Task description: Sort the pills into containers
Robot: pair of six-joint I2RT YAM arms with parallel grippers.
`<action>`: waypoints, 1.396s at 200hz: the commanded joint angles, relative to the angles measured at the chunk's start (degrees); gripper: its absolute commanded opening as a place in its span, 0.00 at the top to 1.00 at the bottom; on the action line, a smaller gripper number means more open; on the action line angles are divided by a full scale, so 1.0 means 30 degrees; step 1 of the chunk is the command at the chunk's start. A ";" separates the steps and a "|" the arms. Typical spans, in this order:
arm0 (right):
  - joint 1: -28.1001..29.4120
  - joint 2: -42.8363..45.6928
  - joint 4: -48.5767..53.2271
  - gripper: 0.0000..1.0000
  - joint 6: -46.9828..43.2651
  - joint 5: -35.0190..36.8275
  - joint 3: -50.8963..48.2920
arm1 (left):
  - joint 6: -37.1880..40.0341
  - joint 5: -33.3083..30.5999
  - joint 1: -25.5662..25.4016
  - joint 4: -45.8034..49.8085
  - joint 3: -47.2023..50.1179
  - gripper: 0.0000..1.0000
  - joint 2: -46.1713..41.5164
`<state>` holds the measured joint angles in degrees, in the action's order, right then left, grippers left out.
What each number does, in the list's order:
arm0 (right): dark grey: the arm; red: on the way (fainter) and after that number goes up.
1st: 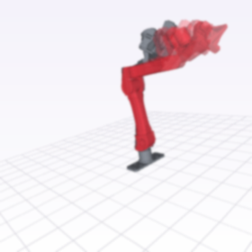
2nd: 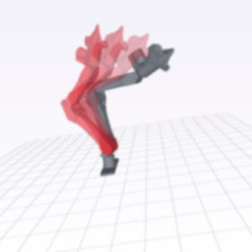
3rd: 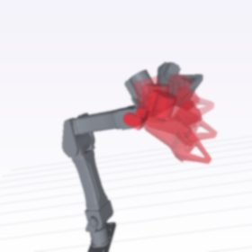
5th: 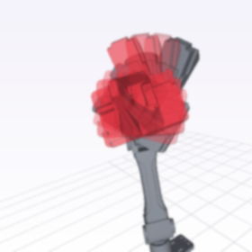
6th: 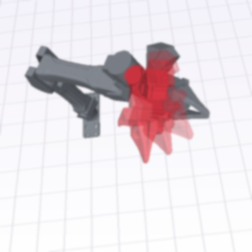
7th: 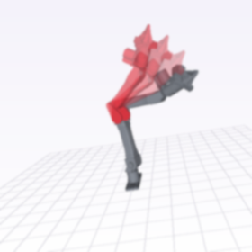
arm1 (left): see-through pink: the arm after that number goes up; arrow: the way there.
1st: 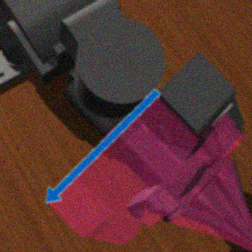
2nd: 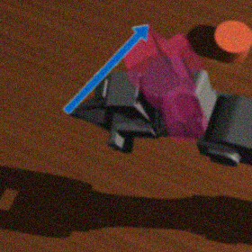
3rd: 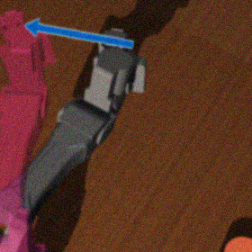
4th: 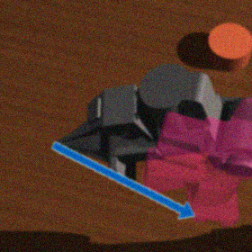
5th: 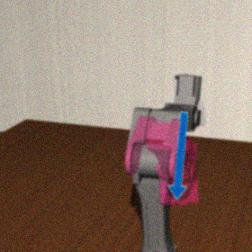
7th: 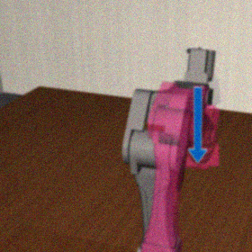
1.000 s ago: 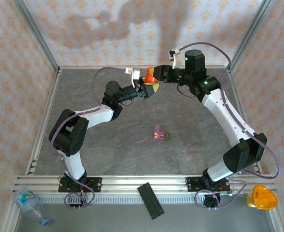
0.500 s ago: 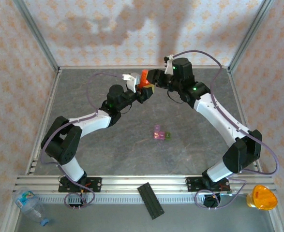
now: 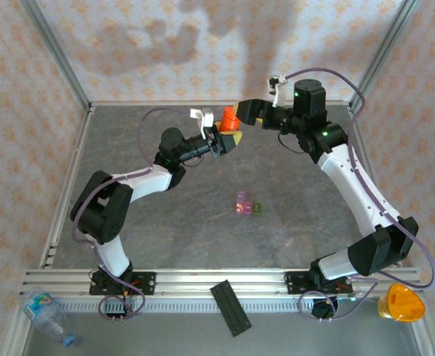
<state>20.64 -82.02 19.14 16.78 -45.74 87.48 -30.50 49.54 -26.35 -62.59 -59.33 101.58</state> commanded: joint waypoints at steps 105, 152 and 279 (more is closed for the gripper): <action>0.0795 -0.1718 0.0973 0.42 -0.1043 -0.1855 0.1601 | -0.1815 0.1864 -0.0122 -0.2176 -0.1201 1.00 0.0330; 0.0976 -0.2055 0.1381 0.42 -0.1164 -0.1991 0.1893 | -0.1888 0.1999 -0.0140 -0.2168 -0.1262 1.00 0.0388; 0.1658 -0.1840 0.0686 0.75 -0.0034 -0.0288 0.1125 | -0.0832 0.1114 -0.0200 -0.1242 -0.1093 1.00 0.0179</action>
<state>22.68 -88.58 22.92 12.25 -47.59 91.92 -37.28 54.94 -26.39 -66.24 -61.06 102.50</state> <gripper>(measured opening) 0.454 0.534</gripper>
